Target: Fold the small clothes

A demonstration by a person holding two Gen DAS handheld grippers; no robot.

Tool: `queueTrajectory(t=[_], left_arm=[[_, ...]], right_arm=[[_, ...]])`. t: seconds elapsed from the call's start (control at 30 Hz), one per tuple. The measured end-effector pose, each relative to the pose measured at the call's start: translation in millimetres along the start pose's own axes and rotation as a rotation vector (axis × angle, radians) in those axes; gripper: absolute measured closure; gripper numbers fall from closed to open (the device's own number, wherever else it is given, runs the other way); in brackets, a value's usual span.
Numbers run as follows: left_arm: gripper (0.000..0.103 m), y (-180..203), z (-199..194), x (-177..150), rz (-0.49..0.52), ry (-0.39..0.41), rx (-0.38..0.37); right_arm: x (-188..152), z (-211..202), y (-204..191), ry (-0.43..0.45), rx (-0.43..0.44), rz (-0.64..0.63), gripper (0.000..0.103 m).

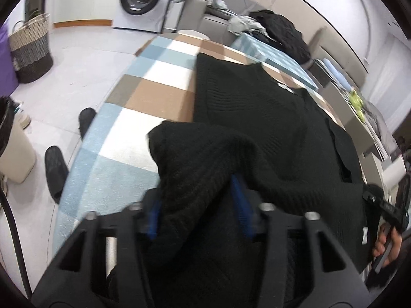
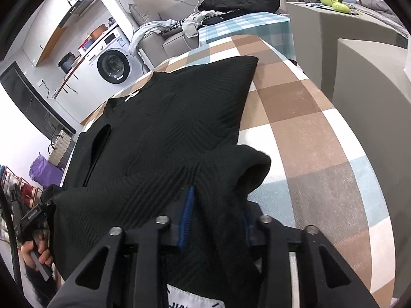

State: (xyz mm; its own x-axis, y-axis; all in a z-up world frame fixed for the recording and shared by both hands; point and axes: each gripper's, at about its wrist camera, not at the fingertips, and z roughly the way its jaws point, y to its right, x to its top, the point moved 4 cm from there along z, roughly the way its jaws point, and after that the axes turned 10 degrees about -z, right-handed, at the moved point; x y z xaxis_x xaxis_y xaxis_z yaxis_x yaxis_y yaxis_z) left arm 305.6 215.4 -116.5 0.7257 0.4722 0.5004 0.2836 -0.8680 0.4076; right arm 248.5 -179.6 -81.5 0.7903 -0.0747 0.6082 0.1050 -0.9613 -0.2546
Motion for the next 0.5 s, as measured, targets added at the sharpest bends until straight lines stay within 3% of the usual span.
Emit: queueTrajectory(t=[0.17, 0.5], left_arm=[[0.076, 3.9, 1.7, -5.0, 0.027, -0.005, -0.003], [0.079, -1.7, -12.1, -24.4, 0.022, -0.001, -0.003]], right_arm=[[3.4, 6.6, -9.0, -0.016, -0.022, -0.047, 0.078], [-1.9, 5.5, -14.2, -0.036, -0.029, -0.097, 0.078]])
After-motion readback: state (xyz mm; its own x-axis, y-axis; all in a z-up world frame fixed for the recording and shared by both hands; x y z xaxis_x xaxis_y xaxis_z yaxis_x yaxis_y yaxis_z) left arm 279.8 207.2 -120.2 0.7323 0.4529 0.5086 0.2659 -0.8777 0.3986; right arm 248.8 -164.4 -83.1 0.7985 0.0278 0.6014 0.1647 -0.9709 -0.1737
